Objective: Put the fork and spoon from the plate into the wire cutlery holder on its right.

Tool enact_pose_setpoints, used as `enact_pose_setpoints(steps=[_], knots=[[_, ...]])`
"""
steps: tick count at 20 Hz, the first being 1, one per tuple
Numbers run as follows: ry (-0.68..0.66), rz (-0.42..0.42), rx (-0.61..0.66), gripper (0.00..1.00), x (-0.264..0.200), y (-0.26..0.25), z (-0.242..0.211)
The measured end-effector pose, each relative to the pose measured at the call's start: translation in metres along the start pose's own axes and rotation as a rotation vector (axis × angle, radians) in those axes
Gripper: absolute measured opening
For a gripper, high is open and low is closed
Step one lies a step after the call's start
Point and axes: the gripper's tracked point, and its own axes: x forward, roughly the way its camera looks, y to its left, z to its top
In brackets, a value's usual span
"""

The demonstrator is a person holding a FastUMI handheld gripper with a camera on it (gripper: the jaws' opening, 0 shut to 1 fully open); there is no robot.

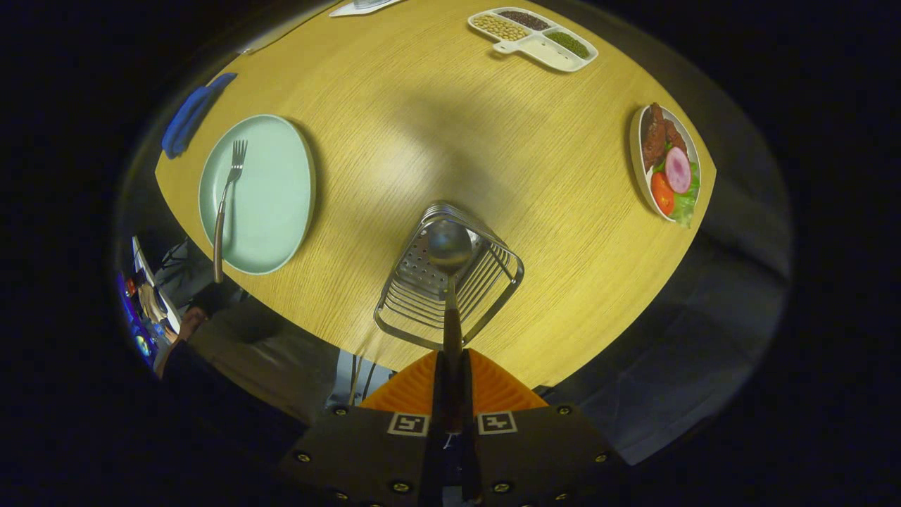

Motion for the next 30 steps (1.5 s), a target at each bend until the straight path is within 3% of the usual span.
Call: enact_pose_setpoints(steps=[2, 4, 10, 13, 19, 30], knots=[[-0.026, 0.007, 0.019, 0.11, -0.006, -0.003, 0.003], [-0.053, 0.015, 0.041, 0.22, -0.015, -0.008, 0.001], [-0.196, 0.064, 0.156, 0.22, -0.047, -0.007, -0.009], [-0.267, 0.124, 0.185, 0.22, -0.065, 0.018, -0.015], [-0.368, 0.147, 0.165, 0.22, -0.073, 0.081, -0.01], [-0.364, 0.239, 0.076, 0.22, -0.045, 0.204, 0.018]])
